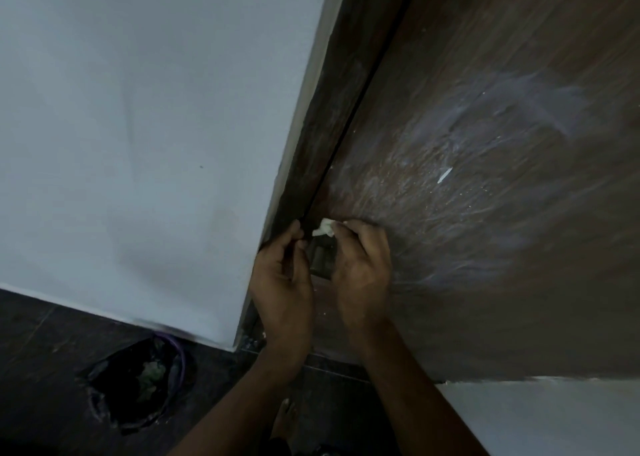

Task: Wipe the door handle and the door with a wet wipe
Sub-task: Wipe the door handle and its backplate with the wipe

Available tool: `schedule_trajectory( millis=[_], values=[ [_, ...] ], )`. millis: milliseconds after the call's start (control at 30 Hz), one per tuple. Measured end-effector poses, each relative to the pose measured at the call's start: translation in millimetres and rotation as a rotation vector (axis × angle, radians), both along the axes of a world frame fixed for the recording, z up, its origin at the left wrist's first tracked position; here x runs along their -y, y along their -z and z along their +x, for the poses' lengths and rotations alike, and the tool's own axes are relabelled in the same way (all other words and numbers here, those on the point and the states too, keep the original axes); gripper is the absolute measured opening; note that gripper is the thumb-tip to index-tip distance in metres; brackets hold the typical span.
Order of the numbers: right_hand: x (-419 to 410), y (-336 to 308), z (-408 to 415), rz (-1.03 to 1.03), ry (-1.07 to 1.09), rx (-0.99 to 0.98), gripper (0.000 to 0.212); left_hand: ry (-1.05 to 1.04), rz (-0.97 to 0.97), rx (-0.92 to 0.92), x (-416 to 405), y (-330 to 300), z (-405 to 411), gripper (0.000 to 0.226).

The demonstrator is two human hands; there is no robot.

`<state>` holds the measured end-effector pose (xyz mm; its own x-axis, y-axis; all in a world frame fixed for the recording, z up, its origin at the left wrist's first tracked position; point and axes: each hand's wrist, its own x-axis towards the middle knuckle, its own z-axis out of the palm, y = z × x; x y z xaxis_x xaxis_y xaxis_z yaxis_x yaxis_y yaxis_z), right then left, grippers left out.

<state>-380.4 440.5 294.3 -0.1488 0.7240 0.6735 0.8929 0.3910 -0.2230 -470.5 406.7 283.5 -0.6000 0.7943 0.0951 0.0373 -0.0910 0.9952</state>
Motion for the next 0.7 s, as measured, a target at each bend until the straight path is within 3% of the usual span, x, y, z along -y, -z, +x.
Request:
schedule_trajectory(
  millis=[267, 433, 600, 700],
  values=[
    [13.0, 7.9, 0.3, -0.226, 0.207, -0.518, 0.02, 0.049, -0.035, 0.132, 13.6, 7.2, 2.0, 0.033],
    [9.7, 3.0, -2.7, -0.124, 0.187, -0.591, 0.016, 0.063, -0.007, 0.017, 9.2, 4.7, -3.5, 0.03],
    [15.8, 15.5, -5.5, -0.358, 0.285, -0.703, 0.02, 0.107, 0.02, -0.07, 4.3, 4.9, -2.3, 0.03],
    [13.6, 6.2, -3.6, -0.227, 0.219, -0.662, 0.019, 0.115, 0.02, -0.076, 2.9, 6.7, -0.8, 0.03]
  ],
)
